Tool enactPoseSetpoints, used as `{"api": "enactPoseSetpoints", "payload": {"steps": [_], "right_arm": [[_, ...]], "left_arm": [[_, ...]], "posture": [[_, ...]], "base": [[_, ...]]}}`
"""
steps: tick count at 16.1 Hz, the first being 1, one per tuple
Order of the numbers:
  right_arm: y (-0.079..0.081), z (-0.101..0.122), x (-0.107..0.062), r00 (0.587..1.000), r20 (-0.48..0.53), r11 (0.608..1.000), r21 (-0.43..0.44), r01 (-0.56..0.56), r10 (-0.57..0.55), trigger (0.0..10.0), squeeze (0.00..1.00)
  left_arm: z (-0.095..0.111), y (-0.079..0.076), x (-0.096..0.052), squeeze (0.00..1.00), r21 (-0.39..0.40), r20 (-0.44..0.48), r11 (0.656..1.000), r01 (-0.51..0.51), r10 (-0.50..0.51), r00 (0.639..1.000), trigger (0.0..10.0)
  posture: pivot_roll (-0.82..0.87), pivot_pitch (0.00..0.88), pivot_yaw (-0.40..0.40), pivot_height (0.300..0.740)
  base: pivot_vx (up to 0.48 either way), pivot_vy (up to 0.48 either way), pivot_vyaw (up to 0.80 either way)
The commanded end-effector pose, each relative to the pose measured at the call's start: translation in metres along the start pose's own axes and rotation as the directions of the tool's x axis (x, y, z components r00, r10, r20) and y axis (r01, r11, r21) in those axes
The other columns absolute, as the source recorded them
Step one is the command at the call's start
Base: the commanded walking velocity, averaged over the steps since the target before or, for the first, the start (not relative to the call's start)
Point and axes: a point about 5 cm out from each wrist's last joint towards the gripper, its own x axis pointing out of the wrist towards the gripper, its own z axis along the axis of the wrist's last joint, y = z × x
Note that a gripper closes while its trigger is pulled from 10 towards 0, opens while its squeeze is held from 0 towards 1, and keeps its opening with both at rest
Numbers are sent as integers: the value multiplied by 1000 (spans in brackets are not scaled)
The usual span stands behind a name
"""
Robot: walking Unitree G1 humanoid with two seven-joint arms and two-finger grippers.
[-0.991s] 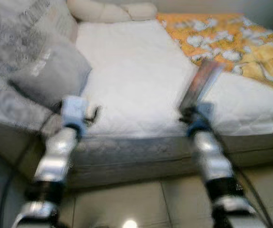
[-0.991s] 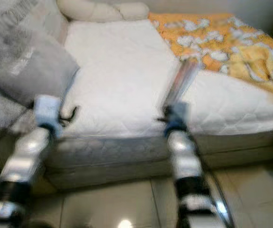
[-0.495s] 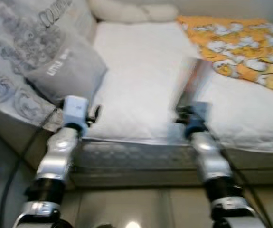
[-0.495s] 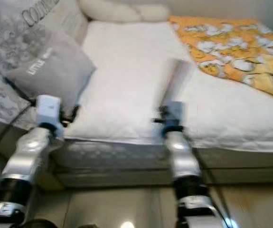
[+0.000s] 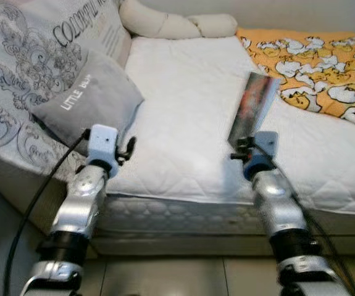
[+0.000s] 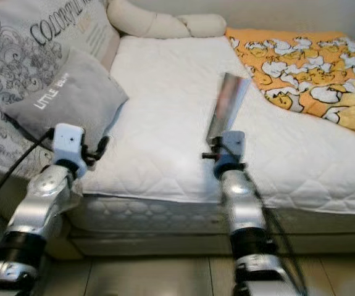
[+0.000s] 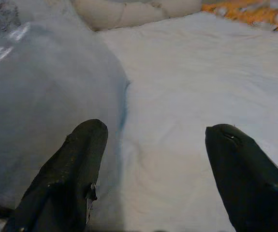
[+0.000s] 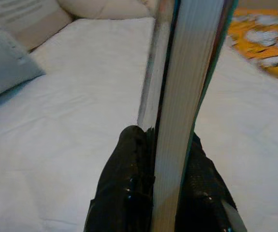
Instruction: Clean up the room
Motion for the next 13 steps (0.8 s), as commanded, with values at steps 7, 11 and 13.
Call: {"api": "enactPoseSetpoints", "payload": {"steps": [7,11,13], "right_arm": [[1,15,2,998,66,1000,-16,-20,21,10000,0],[1,15,2,998,64,1000,-15,-21,22,10000,0],[1,15,2,998,63,1000,-17,-20,21,10000,0]], "left_arm": [[7,-3,2,0,7,16,1000,10,-10,1000,10000],[6,-3,3,0,7,14,1000,10,-11,1000,10000],[6,-3,3,0,8,14,1000,11,-11,1000,10000]], "posture": [[6,0,-1,740],[6,0,-1,740],[7,0,-1,740]], "base": [[349,0,0],[350,0,0],[351,0,0]]}}
